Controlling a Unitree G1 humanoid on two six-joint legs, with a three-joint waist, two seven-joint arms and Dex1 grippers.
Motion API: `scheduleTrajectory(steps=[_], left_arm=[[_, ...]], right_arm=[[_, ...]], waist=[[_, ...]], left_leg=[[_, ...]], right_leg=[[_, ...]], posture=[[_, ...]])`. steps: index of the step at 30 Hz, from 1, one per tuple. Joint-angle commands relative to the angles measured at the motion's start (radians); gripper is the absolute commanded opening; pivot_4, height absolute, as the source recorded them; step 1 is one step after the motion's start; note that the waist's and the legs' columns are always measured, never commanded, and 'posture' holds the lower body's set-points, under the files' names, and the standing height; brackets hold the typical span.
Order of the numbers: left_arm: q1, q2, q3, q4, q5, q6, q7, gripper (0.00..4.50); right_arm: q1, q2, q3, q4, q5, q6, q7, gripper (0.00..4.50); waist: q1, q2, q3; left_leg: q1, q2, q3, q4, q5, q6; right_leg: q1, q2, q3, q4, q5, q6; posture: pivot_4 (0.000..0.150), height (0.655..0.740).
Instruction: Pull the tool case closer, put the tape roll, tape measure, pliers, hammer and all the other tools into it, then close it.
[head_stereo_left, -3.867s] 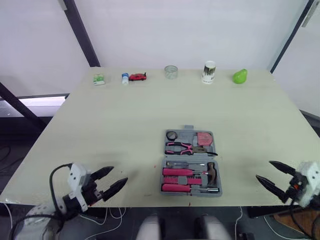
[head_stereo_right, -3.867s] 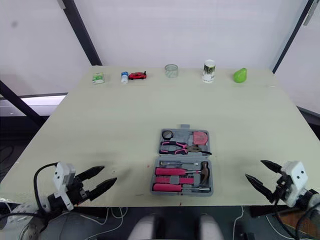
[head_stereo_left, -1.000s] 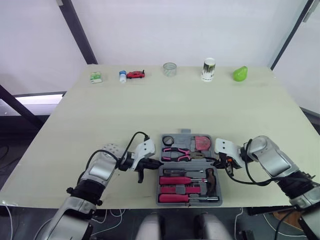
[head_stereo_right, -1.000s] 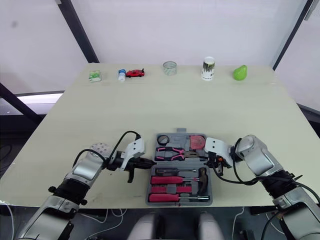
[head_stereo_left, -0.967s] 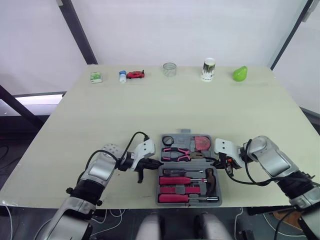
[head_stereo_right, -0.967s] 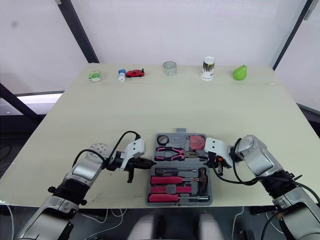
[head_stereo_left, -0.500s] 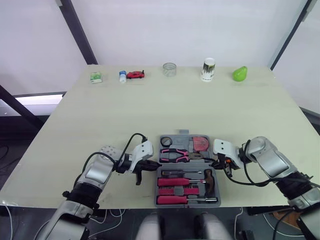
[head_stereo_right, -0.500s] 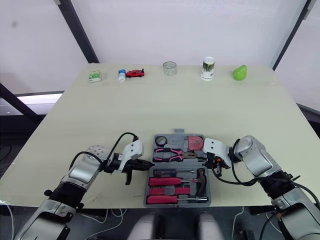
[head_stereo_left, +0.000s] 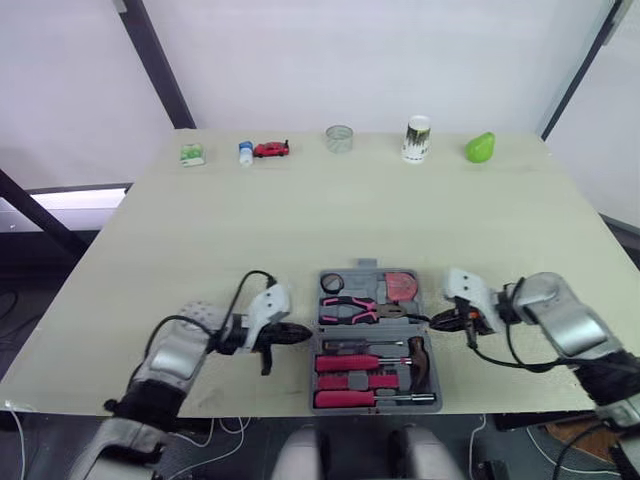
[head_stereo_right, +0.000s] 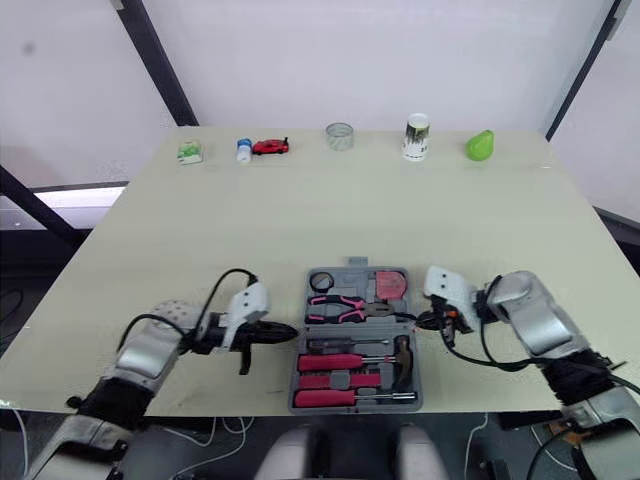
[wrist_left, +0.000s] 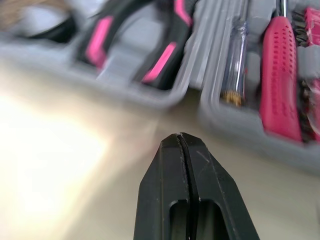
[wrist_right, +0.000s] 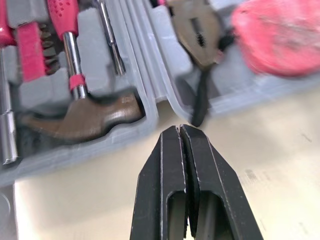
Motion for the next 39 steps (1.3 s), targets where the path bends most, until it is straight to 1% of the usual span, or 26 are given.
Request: scheduleTrajectory(steps=[1,2,3,4,6,9,10,11,12,13,15,18,22,26,29,31,35,38,39], left_arm=[[0.106,-0.015,0.167,-0.208,-0.189,0.076,0.049,0.00],[0.145,-0.014,0.199,-0.248,-0.220,0.089,0.056,0.25],[0.178,-0.012,0.225,-0.280,-0.248,0.106,0.065,0.64],[0.217,-0.008,0.256,-0.309,-0.273,0.113,0.072,0.72],[0.292,-0.003,0.315,-0.354,-0.310,0.124,0.088,1.59],[0.399,0.008,0.394,-0.390,-0.349,0.130,0.101,3.13],[0.439,0.012,0.423,-0.393,-0.355,0.123,0.101,3.46],[0.476,0.016,0.450,-0.392,-0.360,0.115,0.099,3.99],[0.525,0.017,0.488,-0.385,-0.364,0.104,0.094,4.31],[0.563,0.019,0.516,-0.378,-0.367,0.093,0.089,4.46],[0.609,0.017,0.551,-0.372,-0.376,0.085,0.088,4.46],[0.631,0.013,0.560,-0.384,-0.387,0.077,0.095,4.46],[0.621,0.006,0.545,-0.409,-0.397,0.083,0.118,4.46],[0.584,0.001,0.504,-0.473,-0.418,0.131,0.164,4.46],[0.544,-0.013,0.435,-0.552,-0.425,0.170,0.214,4.46],[0.500,-0.021,0.379,-0.589,-0.431,0.196,0.240,4.46],[0.386,-0.041,0.254,-0.567,-0.390,0.195,0.256,4.46],[0.287,-0.055,0.153,-0.528,-0.377,0.203,0.234,4.46],[0.267,-0.054,0.125,-0.516,-0.370,0.199,0.217,3.95]], right_arm=[[0.060,0.075,-0.217,-0.069,0.221,-0.083,-0.013,0.05],[0.089,0.074,-0.246,-0.073,0.232,-0.115,-0.011,0.29],[0.122,0.061,-0.259,-0.080,0.238,-0.144,0.004,0.71],[0.157,0.053,-0.283,-0.091,0.254,-0.159,0.011,0.79],[0.223,0.031,-0.334,-0.113,0.292,-0.166,0.020,1.69],[0.325,-0.020,-0.407,-0.130,0.326,-0.192,0.040,3.24],[0.365,-0.039,-0.440,-0.127,0.334,-0.200,0.046,3.61],[0.405,-0.058,-0.471,-0.123,0.339,-0.207,0.054,4.14],[0.455,-0.079,-0.519,-0.109,0.346,-0.207,0.061,4.46],[0.496,-0.097,-0.555,-0.097,0.348,-0.214,0.068,4.50],[0.540,-0.113,-0.607,-0.077,0.365,-0.214,0.065,4.50],[0.556,-0.118,-0.624,-0.075,0.385,-0.213,0.063,4.50],[0.541,-0.108,-0.598,-0.067,0.394,-0.220,0.067,4.50],[0.486,-0.075,-0.560,-0.028,0.400,-0.237,0.067,4.50],[0.455,-0.053,-0.536,0.010,0.404,-0.240,0.072,4.50],[0.422,-0.042,-0.506,0.015,0.420,-0.197,0.068,4.50],[0.330,0.003,-0.440,0.001,0.426,-0.091,-0.021,4.50],[0.218,0.018,-0.376,-0.005,0.446,0.043,-0.070,4.50],[0.179,0.016,-0.354,-0.001,0.450,0.096,-0.083,4.50]], waist=[[0.000,-0.001,0.000],[-0.001,-0.001,0.000],[0.000,-0.001,0.000],[0.002,-0.001,0.000],[0.004,-0.001,0.000],[0.002,-0.001,0.000],[0.002,-0.001,0.000],[0.001,-0.001,0.000],[0.001,-0.001,0.000],[0.001,-0.001,0.000],[0.001,-0.001,0.000],[0.001,-0.002,0.001],[0.000,-0.002,0.001],[0.000,-0.003,0.001],[0.001,-0.003,0.001],[0.001,-0.003,0.001],[-0.002,-0.002,0.001],[-0.003,-0.002,0.001],[-0.004,-0.002,0.001]], left_leg=[[0.000,0.000,0.000,0.000,0.000,0.000],[0.000,0.004,-0.001,0.000,0.000,0.000],[0.000,0.004,-0.001,0.000,0.000,0.000],[0.000,0.004,0.000,0.000,0.000,0.000],[0.000,0.004,-0.001,0.000,0.000,0.000],[0.001,0.004,0.000,0.000,0.000,0.000],[0.001,0.004,0.000,0.000,0.000,0.000],[0.002,0.004,0.000,0.000,0.000,0.000],[0.002,0.004,0.001,0.000,0.000,0.000],[0.004,0.004,0.001,0.000,0.000,0.000],[0.007,0.004,0.003,-0.001,0.000,0.000],[0.011,0.004,0.004,-0.002,0.000,0.000],[0.015,0.005,0.005,-0.002,0.000,0.000],[0.015,0.005,0.006,-0.002,0.000,0.000],[0.015,0.004,0.006,-0.003,0.000,0.000],[0.015,0.004,0.006,-0.004,0.000,0.000],[0.016,0.004,0.005,-0.004,0.000,0.000],[0.016,0.004,0.005,-0.004,0.000,0.000],[0.016,0.003,0.006,-0.004,0.000,0.000]], right_leg=[[0.000,0.000,0.000,0.000,0.000,0.000],[0.001,0.000,0.000,0.000,0.000,0.000],[0.001,0.000,0.000,0.001,0.000,0.000],[0.001,0.000,0.000,0.001,0.000,0.000],[0.001,-0.001,-0.001,0.000,0.000,0.000],[0.001,-0.001,-0.001,-0.001,0.000,0.000],[0.002,-0.001,-0.001,0.000,0.000,0.000],[0.002,0.000,0.000,0.000,0.000,0.000],[0.002,0.000,0.000,0.000,0.000,0.000],[0.003,0.000,0.000,0.000,0.000,0.000],[0.006,0.000,0.001,-0.001,-0.002,-0.003],[0.007,0.000,0.004,-0.001,-0.003,-0.004],[0.009,0.001,0.008,-0.001,-0.005,-0.001],[0.009,0.001,0.009,-0.001,-0.003,-0.004],[0.009,0.001,0.009,-0.001,-0.003,-0.004],[0.009,0.001,0.010,-0.001,-0.002,-0.003],[0.009,0.002,0.010,0.000,-0.001,-0.002],[0.008,0.003,0.010,0.000,-0.001,-0.001],[0.008,0.003,0.011,0.000,-0.001,-0.001]], posture=[[0.150,0.7400],[0.150,0.7400],[0.150,0.7400],[0.150,0.7400],[0.150,0.7400],[0.150,0.7400],[0.150,0.7400],[0.150,0.7400],[0.150,0.7400],[0.150,0.7400],[0.150,0.7400],[0.150,0.7400],[0.150,0.7400],[0.150,0.7400],[0.150,0.7400],[0.150,0.7400],[0.150,0.7400],[0.150,0.7400],[0.150,0.7400]])
